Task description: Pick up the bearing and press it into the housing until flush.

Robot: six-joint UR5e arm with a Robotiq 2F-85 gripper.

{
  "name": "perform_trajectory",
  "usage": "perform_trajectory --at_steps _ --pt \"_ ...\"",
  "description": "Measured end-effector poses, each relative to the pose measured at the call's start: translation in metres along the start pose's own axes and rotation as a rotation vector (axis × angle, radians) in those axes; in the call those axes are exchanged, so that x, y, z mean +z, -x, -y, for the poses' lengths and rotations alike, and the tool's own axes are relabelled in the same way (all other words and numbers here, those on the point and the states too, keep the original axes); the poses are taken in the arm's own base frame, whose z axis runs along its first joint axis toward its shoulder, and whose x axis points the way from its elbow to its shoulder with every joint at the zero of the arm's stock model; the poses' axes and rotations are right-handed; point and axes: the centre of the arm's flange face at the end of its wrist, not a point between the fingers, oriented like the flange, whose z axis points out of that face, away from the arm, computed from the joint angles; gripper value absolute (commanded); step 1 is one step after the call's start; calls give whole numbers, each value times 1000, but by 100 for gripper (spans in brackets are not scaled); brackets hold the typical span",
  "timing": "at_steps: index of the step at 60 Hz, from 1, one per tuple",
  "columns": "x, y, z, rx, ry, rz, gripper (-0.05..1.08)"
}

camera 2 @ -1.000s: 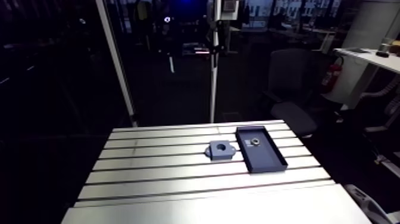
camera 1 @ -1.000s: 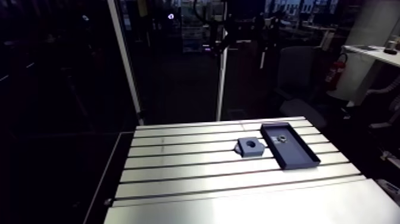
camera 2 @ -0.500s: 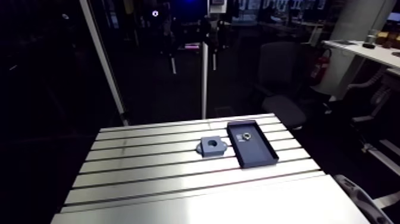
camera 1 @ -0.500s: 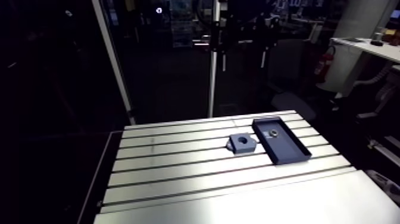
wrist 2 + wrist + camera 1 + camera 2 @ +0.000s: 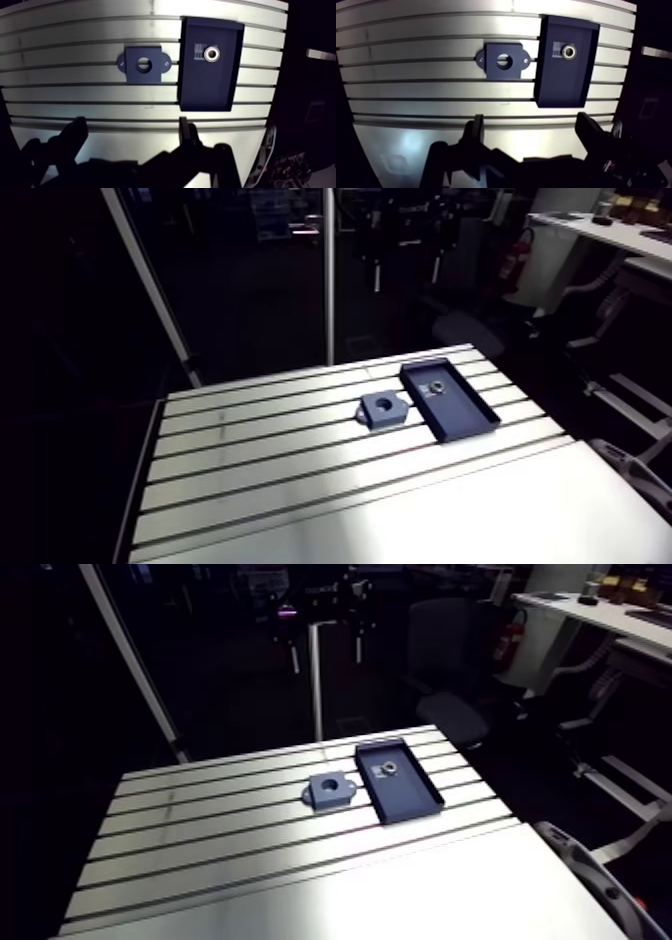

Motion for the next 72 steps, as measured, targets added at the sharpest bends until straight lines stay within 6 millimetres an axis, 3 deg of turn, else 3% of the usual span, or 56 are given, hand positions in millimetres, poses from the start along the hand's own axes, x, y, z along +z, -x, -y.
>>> perform_trajectory --at_steps 28,72 --pt "42 -13 -52 49 -6 -2 0" --pt "86 -30 -99 86 -3 -37 0"
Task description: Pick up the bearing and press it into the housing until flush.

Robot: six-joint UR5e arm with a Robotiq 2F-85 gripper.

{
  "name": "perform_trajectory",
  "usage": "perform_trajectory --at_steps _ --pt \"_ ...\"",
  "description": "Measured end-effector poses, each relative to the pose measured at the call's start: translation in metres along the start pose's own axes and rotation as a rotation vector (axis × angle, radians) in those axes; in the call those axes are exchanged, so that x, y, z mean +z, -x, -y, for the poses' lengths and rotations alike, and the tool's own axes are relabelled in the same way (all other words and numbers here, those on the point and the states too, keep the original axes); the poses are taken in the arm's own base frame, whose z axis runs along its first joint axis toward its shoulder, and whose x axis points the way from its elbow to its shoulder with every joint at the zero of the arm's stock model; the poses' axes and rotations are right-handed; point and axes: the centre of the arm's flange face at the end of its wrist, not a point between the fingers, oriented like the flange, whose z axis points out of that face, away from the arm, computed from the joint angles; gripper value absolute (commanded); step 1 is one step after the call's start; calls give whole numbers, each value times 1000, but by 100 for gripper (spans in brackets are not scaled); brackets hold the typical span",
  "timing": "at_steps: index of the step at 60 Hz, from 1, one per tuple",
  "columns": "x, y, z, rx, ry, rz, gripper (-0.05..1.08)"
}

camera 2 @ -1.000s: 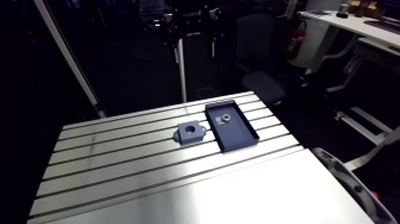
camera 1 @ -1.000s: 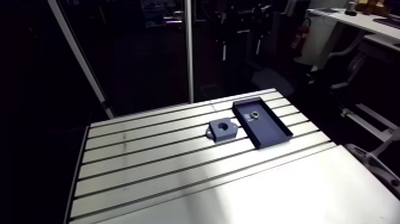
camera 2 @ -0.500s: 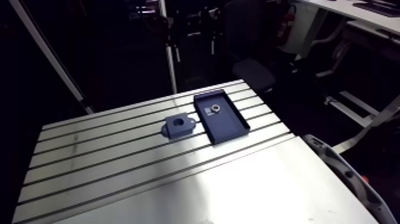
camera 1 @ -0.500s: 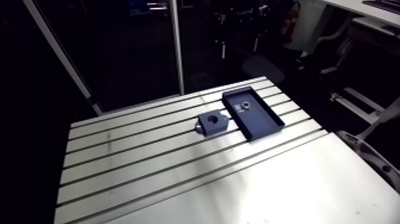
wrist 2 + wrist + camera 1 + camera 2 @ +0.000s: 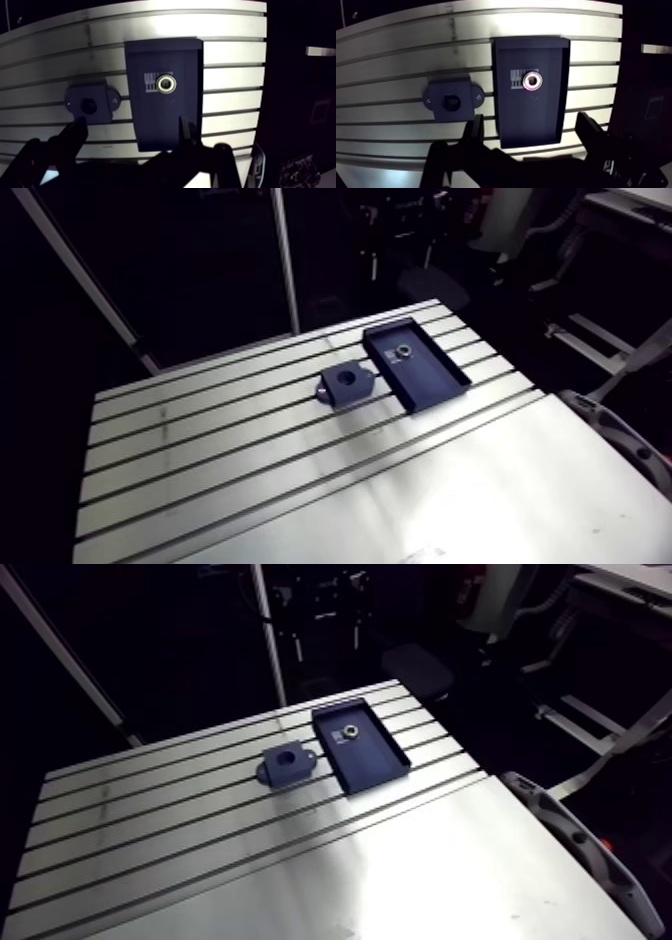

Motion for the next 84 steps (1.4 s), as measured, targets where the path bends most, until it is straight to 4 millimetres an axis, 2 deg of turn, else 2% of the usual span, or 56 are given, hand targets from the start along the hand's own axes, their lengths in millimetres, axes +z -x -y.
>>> perform_trajectory --at_steps 14,32,38,49,53,69,75,84 --pt "16 2 -17 29 -9 19 0" --pt "41 0 -26 39 -11 21 1" --pt "50 0 -27 40 -12 26 14" --pt "66 -1 -29 43 -14 32 22" --pt "71 -1 -30 44 -14 33 28" --pt "91 1 -36 54 -22 57 29" --pt "97 1 -37 56 -25 65 34" --pt "107 0 -38 57 -31 78 35"
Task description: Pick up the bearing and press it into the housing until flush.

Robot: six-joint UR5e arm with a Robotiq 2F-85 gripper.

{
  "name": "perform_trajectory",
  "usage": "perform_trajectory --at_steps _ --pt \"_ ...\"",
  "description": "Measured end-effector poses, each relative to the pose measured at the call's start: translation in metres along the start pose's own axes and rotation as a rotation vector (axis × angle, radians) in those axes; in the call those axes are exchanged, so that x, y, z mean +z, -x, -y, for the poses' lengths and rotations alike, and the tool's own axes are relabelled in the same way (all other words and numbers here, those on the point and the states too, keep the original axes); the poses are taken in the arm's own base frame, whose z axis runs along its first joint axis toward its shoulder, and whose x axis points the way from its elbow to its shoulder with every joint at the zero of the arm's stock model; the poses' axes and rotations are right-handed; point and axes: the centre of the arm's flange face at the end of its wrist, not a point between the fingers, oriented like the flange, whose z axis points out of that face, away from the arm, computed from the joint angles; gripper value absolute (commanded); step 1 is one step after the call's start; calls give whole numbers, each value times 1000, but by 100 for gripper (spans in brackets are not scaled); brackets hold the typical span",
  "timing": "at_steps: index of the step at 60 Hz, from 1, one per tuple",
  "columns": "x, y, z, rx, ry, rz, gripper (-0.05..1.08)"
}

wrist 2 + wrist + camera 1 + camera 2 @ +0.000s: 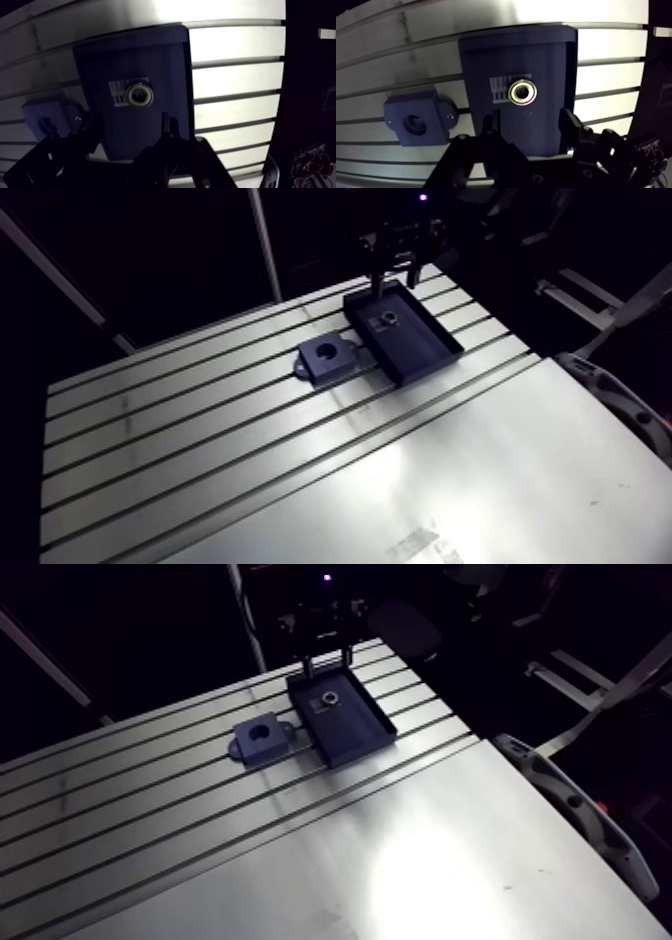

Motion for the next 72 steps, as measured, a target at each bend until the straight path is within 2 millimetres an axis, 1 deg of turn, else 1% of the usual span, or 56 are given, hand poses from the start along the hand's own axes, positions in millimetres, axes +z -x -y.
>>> perform_trajectory --at_steps 6,21,52,72 --pt "7 -1 0 -1 -4 9 37" --pt "18 -5 -1 0 -5 14 38" --pt "35 -7 2 -3 -2 20 38" --pt "42 -6 3 -3 -6 28 38"
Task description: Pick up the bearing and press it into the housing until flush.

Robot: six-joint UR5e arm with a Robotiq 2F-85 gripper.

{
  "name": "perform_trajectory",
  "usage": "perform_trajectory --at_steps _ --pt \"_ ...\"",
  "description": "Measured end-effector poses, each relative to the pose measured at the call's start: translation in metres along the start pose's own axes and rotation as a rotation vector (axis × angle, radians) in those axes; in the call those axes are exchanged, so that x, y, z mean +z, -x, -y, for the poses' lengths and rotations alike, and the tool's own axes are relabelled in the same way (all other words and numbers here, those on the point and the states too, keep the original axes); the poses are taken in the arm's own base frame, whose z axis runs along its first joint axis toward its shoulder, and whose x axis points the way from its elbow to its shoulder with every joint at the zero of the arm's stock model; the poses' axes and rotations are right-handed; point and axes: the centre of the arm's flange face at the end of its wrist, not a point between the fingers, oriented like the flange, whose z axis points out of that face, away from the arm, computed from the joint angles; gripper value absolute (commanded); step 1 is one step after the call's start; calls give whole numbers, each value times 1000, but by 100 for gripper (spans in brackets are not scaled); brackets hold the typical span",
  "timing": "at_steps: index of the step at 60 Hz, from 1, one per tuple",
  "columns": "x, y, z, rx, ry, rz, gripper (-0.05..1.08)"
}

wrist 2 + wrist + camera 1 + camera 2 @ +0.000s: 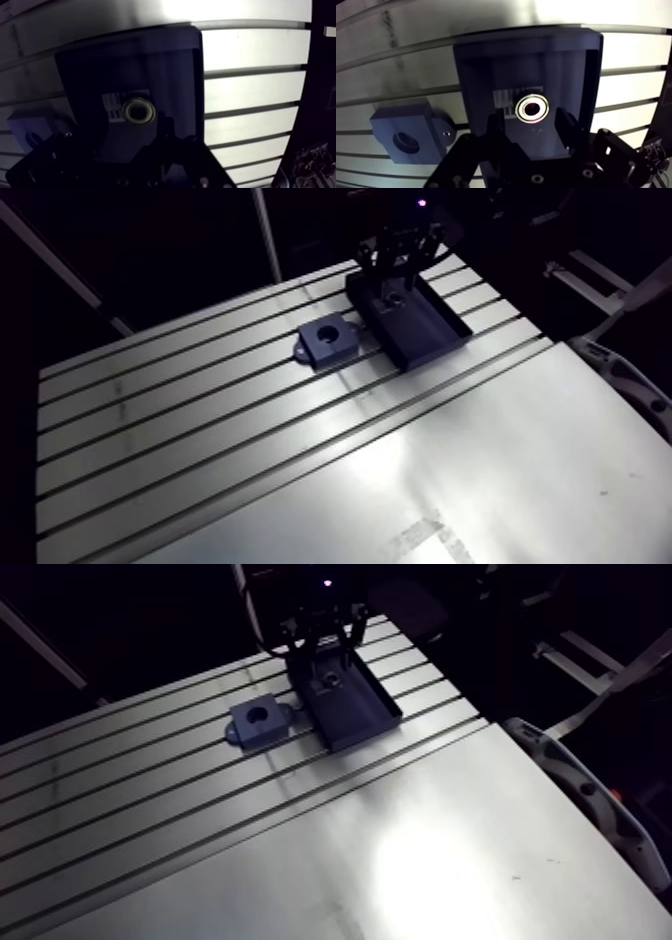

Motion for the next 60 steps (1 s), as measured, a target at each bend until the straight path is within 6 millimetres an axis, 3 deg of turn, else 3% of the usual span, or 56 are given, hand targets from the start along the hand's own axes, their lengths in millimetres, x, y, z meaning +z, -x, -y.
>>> perform_trajectory --at_steps 60 --pt "9 -2 -3 2 -3 11 41"
